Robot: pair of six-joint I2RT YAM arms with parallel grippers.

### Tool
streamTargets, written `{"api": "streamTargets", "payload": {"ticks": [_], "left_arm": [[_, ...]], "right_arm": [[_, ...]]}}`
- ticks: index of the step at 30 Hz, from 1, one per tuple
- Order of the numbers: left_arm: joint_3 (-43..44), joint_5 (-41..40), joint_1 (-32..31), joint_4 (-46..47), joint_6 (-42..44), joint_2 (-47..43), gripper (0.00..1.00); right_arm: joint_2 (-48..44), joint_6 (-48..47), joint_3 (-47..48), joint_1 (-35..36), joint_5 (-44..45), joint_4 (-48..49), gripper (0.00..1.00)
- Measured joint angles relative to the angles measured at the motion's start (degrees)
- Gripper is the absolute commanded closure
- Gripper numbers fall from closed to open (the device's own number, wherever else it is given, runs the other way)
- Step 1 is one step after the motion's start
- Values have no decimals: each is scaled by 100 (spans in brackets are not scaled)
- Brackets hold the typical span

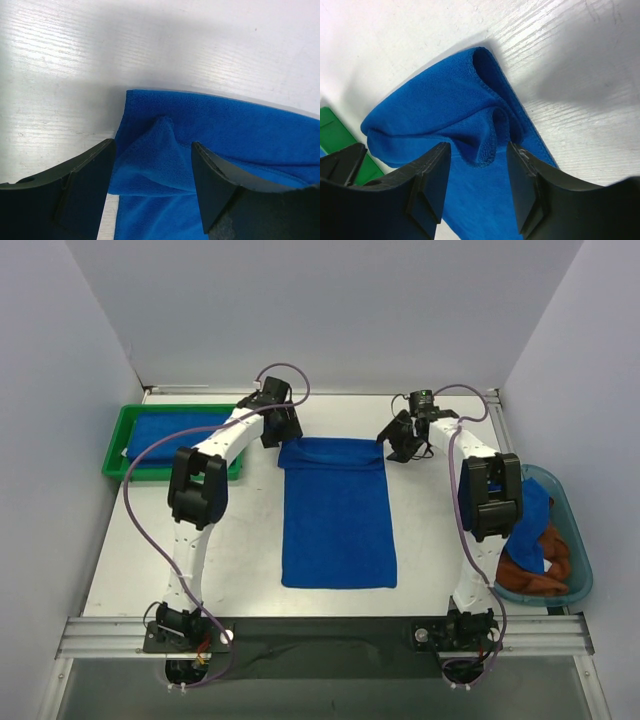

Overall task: Fold and stack the towels
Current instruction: Fold the towel

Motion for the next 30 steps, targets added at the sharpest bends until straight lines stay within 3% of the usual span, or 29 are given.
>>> {"api": "streamTargets", "payload": {"ticks": [6, 19, 25, 30], "left_arm": [[0, 61, -28, -4, 181, 109, 35], [-26, 79, -118, -15, 411, 140, 36], [-79, 79, -122, -22, 479, 164, 42], [-79, 79, -146, -22, 525, 223, 58]], "right_arm": [[2, 76, -74, 4, -127, 120, 56], [44, 186, -227, 90, -238, 232, 59], [44, 216, -227, 101, -282, 271, 77], [44, 223, -227, 125, -297, 278, 97]]}}
